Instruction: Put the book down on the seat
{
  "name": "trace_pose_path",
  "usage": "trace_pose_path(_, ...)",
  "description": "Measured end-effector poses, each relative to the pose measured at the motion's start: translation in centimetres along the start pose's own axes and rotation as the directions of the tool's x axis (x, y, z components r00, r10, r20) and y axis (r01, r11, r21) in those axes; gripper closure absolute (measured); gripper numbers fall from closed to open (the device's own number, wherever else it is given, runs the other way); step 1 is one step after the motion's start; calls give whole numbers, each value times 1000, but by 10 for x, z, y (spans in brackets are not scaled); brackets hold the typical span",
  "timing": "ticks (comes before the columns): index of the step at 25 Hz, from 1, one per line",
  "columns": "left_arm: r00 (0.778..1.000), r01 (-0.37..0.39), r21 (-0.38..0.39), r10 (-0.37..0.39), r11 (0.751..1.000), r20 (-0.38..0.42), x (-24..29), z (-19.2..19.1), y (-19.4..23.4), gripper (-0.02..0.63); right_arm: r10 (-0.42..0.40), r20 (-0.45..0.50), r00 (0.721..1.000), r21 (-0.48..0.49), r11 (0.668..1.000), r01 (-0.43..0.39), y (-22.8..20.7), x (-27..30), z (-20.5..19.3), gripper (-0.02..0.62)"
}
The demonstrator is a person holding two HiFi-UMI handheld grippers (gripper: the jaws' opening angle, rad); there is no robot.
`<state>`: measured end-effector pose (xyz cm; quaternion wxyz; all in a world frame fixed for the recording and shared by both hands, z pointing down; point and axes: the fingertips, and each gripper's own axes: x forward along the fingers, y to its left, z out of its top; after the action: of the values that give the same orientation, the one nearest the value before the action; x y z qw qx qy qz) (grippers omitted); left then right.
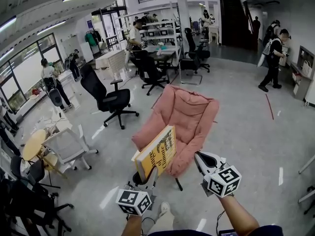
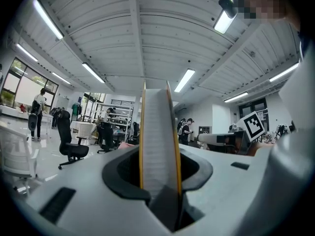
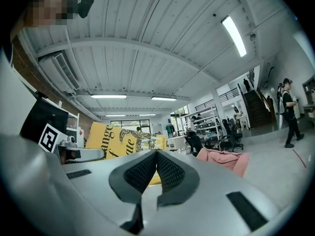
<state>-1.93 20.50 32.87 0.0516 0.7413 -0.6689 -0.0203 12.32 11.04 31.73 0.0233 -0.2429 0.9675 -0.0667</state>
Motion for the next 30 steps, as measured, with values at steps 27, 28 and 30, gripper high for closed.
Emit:
trace_pose_path(27, 998, 65, -42, -65, 997, -6, 120, 16, 101, 465, -72, -37, 997, -19, 997, 71, -64, 132, 9, 577)
trace_pose_path(28, 998, 68, -42, -69, 997, -8, 125, 18, 105, 465, -75, -37, 997, -19, 997, 74, -66, 137, 10, 577)
trace_pose_path(30, 997, 75, -42, -76, 996, -11, 132, 20, 113, 465, -80, -36, 996, -18, 997, 79, -69, 147, 12, 577)
